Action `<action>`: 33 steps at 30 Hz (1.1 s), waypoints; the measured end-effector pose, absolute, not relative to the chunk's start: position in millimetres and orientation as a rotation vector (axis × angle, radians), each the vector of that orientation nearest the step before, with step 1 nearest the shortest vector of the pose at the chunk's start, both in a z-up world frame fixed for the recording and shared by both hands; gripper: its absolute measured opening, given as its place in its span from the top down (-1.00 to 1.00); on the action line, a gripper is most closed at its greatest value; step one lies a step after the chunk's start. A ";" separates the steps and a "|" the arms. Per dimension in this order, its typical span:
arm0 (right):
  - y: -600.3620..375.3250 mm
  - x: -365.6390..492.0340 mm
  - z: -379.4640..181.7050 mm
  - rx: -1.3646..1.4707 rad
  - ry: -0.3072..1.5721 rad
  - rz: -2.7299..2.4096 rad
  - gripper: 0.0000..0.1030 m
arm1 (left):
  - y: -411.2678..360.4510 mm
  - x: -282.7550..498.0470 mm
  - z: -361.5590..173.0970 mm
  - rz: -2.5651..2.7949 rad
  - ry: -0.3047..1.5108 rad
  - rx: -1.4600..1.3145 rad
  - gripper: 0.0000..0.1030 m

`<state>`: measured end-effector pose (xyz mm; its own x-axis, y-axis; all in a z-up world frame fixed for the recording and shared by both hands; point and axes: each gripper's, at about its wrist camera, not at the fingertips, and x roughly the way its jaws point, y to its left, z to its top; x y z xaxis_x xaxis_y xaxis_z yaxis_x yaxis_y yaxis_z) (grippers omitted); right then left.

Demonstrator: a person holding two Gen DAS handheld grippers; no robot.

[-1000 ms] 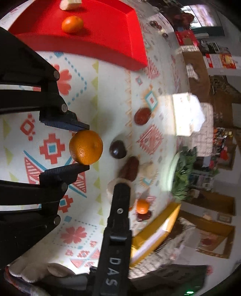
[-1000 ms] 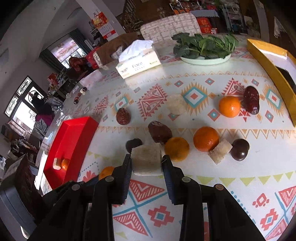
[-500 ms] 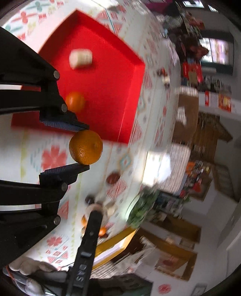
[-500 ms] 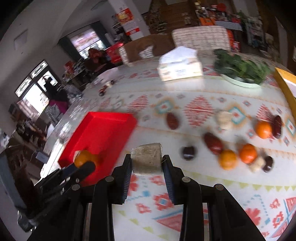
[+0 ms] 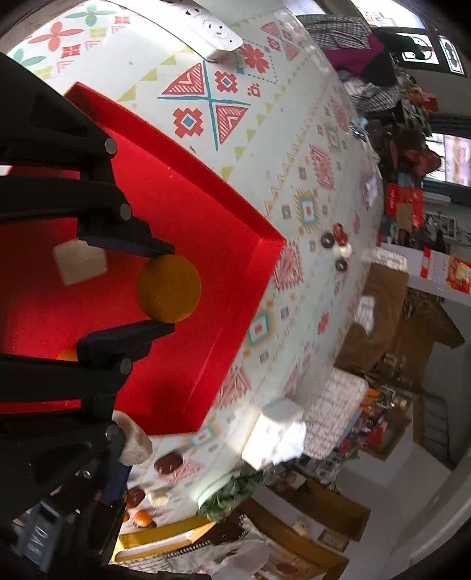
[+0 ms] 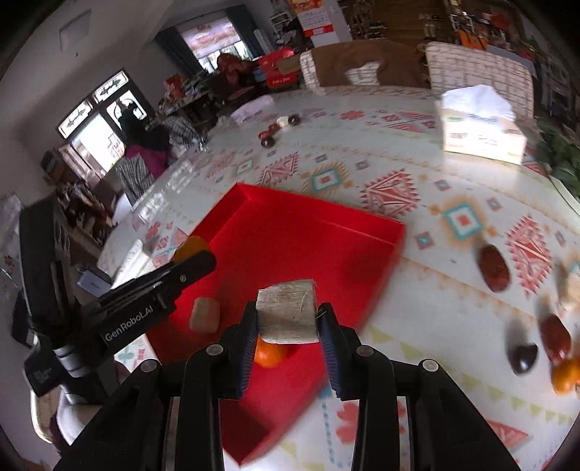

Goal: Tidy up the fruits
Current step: 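Lower both held items into the red tray and open both tools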

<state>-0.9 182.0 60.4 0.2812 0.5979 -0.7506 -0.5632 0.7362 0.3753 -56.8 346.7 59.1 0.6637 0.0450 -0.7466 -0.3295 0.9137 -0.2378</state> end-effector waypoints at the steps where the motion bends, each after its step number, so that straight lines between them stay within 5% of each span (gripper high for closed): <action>1: 190.5 1.9 55.0 0.026 1.034 0.777 0.29 | 350.7 -53.1 54.8 0.222 0.836 -0.383 0.34; 10: 216.0 14.9 30.2 0.000 1.077 0.767 0.28 | 362.4 -43.0 36.7 0.230 0.877 -0.429 0.32; 17: 215.9 14.5 34.5 0.020 1.061 0.786 0.26 | 362.4 -45.3 42.1 0.254 0.853 -0.419 -0.05; 33: 156.4 1.4 63.0 0.091 0.983 0.744 0.20 | 289.7 -86.5 101.3 0.329 0.679 -0.171 -0.42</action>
